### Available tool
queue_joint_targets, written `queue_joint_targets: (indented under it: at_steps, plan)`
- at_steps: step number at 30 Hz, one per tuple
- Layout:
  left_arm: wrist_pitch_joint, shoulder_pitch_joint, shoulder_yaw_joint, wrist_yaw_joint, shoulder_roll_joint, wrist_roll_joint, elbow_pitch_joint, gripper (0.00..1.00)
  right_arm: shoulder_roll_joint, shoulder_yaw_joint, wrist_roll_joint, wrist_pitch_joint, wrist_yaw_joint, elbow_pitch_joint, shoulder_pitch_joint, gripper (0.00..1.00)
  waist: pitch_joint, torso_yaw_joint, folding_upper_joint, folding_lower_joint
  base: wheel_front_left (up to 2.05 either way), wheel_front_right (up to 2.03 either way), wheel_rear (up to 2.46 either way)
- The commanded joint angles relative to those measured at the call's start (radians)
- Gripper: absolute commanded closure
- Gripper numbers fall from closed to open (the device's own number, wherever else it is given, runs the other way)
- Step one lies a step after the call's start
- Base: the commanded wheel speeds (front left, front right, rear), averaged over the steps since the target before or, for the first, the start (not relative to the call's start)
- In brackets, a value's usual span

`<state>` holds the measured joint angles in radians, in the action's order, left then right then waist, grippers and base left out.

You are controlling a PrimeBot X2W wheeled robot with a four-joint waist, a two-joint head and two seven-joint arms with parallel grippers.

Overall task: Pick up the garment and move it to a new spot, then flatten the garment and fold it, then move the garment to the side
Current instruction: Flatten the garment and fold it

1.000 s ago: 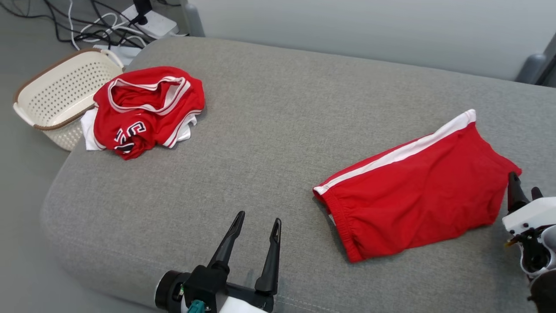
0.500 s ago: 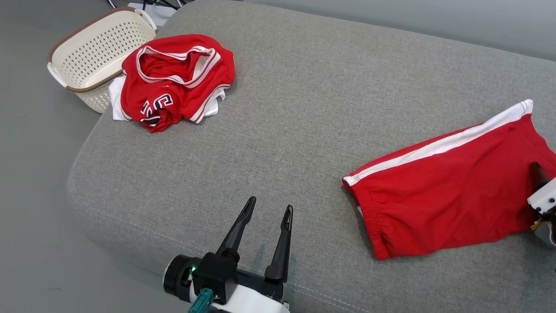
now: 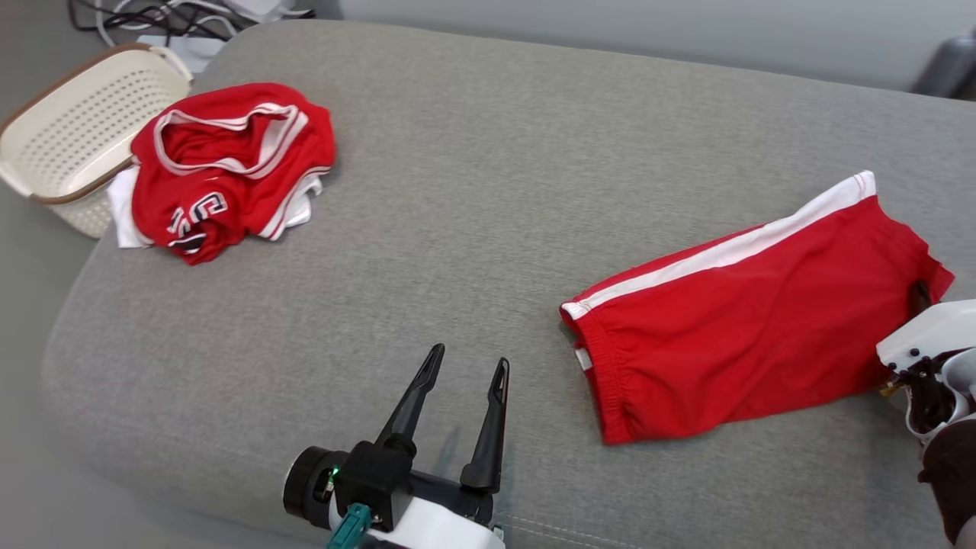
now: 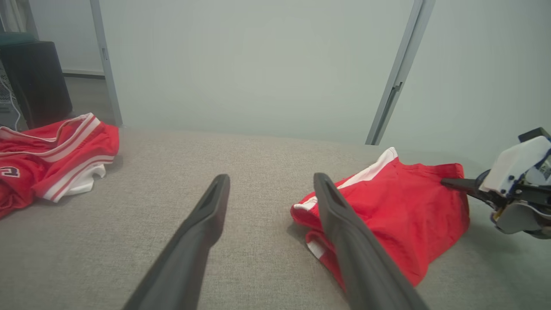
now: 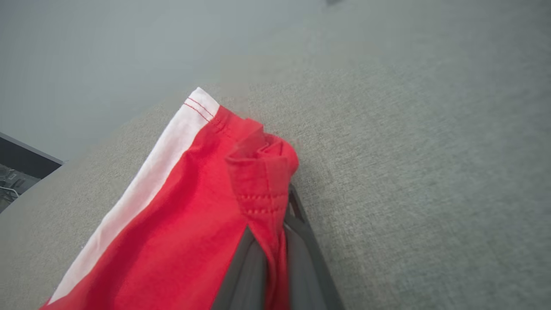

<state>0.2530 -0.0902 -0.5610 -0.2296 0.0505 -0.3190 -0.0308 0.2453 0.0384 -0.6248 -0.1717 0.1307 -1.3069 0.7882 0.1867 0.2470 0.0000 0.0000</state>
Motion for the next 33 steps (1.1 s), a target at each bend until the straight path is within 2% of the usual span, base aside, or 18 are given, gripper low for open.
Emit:
queue_joint_targets:
  at_steps: [1,9,15,20,21,22,25,26,27,33]
  plan:
    - [0.009,-0.039,0.036,0.003,0.0,-0.003,0.02,0.0,-0.003,-0.005,-0.001,-0.049,0.0,0.019,-0.016,1.0,-0.009,-0.05,0.0,0.0,0.0,0.0,0.0]
    - [0.009,-0.041,0.059,0.007,0.0,0.005,0.02,0.0,-0.039,0.074,-0.001,-0.089,0.0,0.106,-0.101,1.0,-0.02,-0.162,0.0,0.0,0.0,0.0,0.0]
    - [0.009,-0.046,0.073,0.007,0.0,0.014,0.017,0.0,-0.098,0.191,0.096,-0.09,0.0,0.22,-0.208,1.0,-0.026,-0.231,0.0,0.0,0.0,0.0,0.0]
    - [0.009,-0.041,0.078,0.007,0.0,0.009,0.011,0.0,-0.146,0.25,0.172,-0.09,0.0,0.254,-0.264,1.0,-0.041,-0.265,0.0,0.0,0.0,0.0,0.0]
    - [0.009,-0.04,0.076,0.007,0.0,0.008,0.009,0.0,-0.151,0.259,0.187,-0.09,0.0,0.256,-0.271,0.96,-0.045,-0.269,0.0,0.0,0.0,0.0,0.0]
    - [0.009,-0.039,0.076,0.007,0.0,0.007,0.007,0.0,-0.155,0.267,0.201,-0.09,0.0,0.257,-0.275,0.67,-0.049,-0.273,0.0,0.0,0.0,0.0,0.0]
    - [0.009,-0.033,0.077,0.006,0.0,0.004,0.002,0.0,-0.163,0.289,0.238,-0.09,0.0,0.262,-0.283,0.56,-0.061,-0.282,0.0,0.0,0.0,0.0,0.0]
    - [0.009,-0.031,0.079,0.006,0.0,0.003,0.0,0.0,-0.166,0.295,0.249,-0.09,0.0,0.263,-0.284,0.22,-0.065,-0.285,0.0,0.0,0.0,0.0,0.0]
    - [0.009,-0.028,0.08,0.006,0.0,0.003,-0.001,0.0,-0.167,0.302,0.261,-0.09,0.0,0.265,-0.286,0.0,-0.069,-0.287,0.0,0.0,0.0,0.0,0.0]
    - [0.009,-0.013,0.094,0.005,0.0,-0.005,-0.006,0.0,-0.164,0.301,0.376,-0.09,0.0,0.338,-0.32,0.0,-0.099,-0.293,0.0,0.0,0.0,0.0,0.0]
